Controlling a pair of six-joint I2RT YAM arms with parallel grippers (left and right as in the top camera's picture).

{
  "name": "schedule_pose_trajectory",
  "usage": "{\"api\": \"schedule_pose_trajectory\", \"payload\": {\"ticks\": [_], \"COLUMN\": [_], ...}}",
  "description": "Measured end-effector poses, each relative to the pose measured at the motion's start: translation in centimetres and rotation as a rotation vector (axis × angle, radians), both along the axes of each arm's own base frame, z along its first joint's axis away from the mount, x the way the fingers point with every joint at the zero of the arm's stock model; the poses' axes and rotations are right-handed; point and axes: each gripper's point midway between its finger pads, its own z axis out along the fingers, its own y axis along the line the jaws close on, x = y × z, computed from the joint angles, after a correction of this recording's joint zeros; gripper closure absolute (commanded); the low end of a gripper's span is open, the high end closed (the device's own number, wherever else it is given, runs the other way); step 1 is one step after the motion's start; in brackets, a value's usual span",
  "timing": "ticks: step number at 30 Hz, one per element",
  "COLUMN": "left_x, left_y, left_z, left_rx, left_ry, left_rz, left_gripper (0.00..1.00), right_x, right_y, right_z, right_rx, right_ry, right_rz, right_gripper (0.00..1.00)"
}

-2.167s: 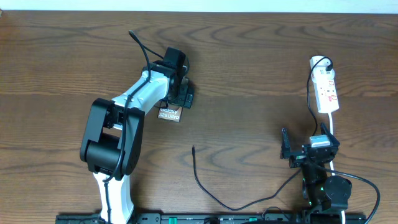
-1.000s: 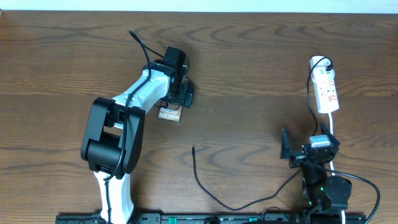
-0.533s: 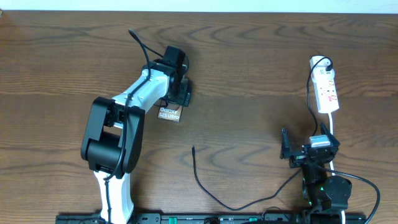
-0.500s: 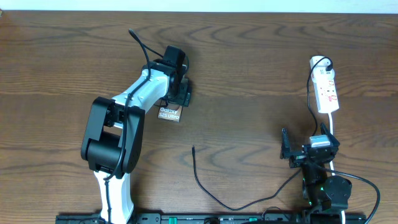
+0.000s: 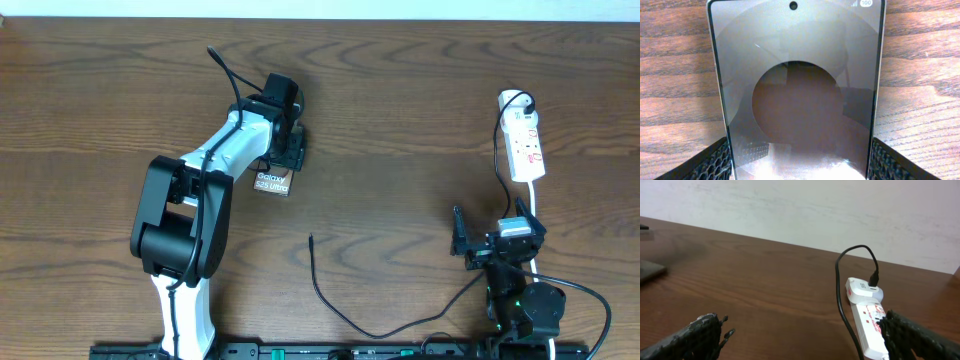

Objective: Plug charger to phone and switch on socket

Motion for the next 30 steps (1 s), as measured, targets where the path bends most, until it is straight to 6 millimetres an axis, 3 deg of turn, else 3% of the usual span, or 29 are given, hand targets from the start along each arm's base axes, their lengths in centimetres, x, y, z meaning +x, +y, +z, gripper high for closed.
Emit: {"api": "schedule_pose_trajectory", "payload": {"ticks": [4,6,9,10,30], "left_x": [0.00,-0.01,-0.02,-0.02,-0.53], "left_y": [0.00,0.00,0.01,0.01,0.03], "left_z": [0.00,0.00,0.00,0.00,0.29], "left_rx": [0.000,0.000,0.000,0.000,0.007], "left_ry": [0.000,0.000,0.001,0.001,0.035], "left_rz": [0.000,0.000,0.000,0.000,-0.021], "left_gripper": [0.49,0.69,0.90,0.92,0.93], "right_x": [0.00,0.00,0.00,0.00,0.00], "right_y": [0.00,0.00,0.00,0.00,0.00], "right_z": [0.00,0.00,0.00,0.00,0.00], "right_rx": [0.000,0.000,0.000,0.000,0.000], "right_ry": [0.000,0.000,0.000,0.000,0.000], "right_rz": [0.000,0.000,0.000,0.000,0.000], "right_gripper": [0.01,0.01,0.01,0.01,0.01]}}
